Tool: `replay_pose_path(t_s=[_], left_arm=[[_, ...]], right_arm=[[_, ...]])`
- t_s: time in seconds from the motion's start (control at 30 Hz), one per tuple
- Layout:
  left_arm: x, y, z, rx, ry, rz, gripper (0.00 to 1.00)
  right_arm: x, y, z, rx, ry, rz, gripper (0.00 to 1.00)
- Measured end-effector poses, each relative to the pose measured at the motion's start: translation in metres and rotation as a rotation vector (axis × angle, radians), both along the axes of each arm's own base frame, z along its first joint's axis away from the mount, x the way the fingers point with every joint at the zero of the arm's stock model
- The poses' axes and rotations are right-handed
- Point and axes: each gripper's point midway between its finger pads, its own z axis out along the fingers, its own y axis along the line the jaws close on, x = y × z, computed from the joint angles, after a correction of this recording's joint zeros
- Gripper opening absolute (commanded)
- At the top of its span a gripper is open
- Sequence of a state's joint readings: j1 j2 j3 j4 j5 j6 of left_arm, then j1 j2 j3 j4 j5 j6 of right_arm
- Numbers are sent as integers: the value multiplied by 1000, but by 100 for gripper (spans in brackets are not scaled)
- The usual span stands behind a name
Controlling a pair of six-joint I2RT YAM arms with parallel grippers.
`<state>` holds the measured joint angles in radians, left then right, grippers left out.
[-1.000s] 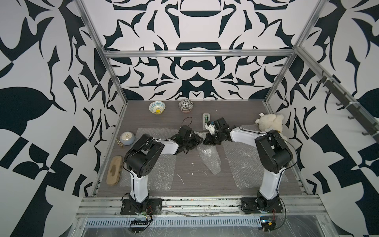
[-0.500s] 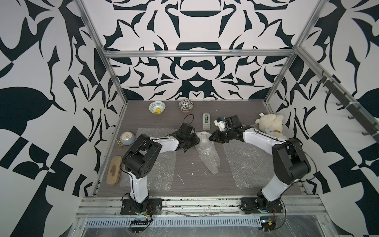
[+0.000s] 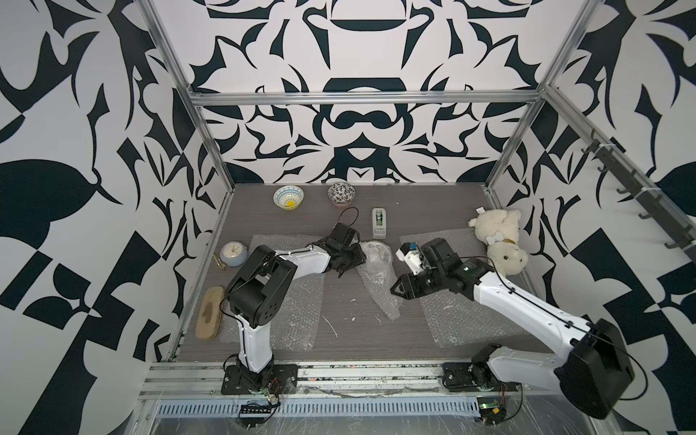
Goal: Wrap bowls in bubble wrap
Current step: Wrap the bowl in bubble wrap.
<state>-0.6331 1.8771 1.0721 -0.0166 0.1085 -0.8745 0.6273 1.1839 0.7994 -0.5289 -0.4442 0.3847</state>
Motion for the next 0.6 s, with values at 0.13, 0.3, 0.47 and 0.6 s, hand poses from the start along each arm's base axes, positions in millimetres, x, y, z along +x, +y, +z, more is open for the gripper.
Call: replay_pose_path(t_s=[0.13, 0.3, 0.47, 0.6], left_arm=[[0, 0, -1, 3, 3, -1, 50], [-1, 0, -2, 4, 5, -5, 50], [-1, 0, -2, 3, 5, -6, 50], [-1, 0, -2, 2, 6, -6, 50]], right_arm=[[-23, 5, -14, -37, 26, 20, 49], [-26, -12, -46, -126, 63, -52, 49], [-20, -17, -65, -169, 72, -101, 52], [-17, -21, -74, -192, 71, -129, 55]])
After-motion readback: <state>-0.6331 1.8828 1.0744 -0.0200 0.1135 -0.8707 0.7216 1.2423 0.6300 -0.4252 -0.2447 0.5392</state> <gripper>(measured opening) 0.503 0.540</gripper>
